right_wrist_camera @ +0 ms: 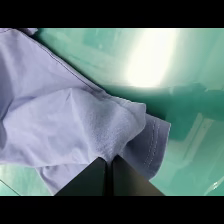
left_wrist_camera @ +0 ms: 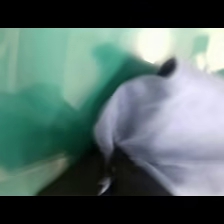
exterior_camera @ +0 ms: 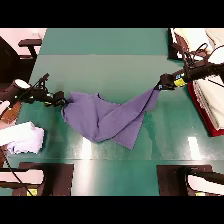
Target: Fold the shirts.
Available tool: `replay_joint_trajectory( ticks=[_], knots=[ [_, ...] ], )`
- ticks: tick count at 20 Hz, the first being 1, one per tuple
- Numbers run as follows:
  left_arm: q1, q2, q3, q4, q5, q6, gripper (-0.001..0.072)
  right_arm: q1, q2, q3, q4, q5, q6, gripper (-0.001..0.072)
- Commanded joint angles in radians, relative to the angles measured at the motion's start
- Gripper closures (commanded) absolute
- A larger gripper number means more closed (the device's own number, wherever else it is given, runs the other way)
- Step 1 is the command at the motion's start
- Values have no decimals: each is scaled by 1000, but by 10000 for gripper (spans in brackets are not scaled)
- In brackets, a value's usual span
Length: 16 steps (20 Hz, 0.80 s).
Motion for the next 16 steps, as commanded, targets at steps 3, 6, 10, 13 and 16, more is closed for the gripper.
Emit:
replay_joint_trajectory(
  ticks=[3, 6, 10, 13, 16],
  knots=[
    [-6, 81, 102, -16, -36, -4, 678, -45, 67, 4, -2, -41, 0, 693],
    [-6, 258, 254, -16, -34, -3, 678, -121, 129, 125, -4, -8, 0, 694],
    [-6, 502, 523, -16, -32, -4, 678, -194, 186, 425, -3, 11, -8, 694],
    [-6, 649, 701, -16, -20, -39, 677, -227, 243, 616, -9, 15, -27, 694],
    [-6, 741, 827, -16, -4, -56, 678, -281, 326, 690, -10, 21, -28, 695]
  ],
)
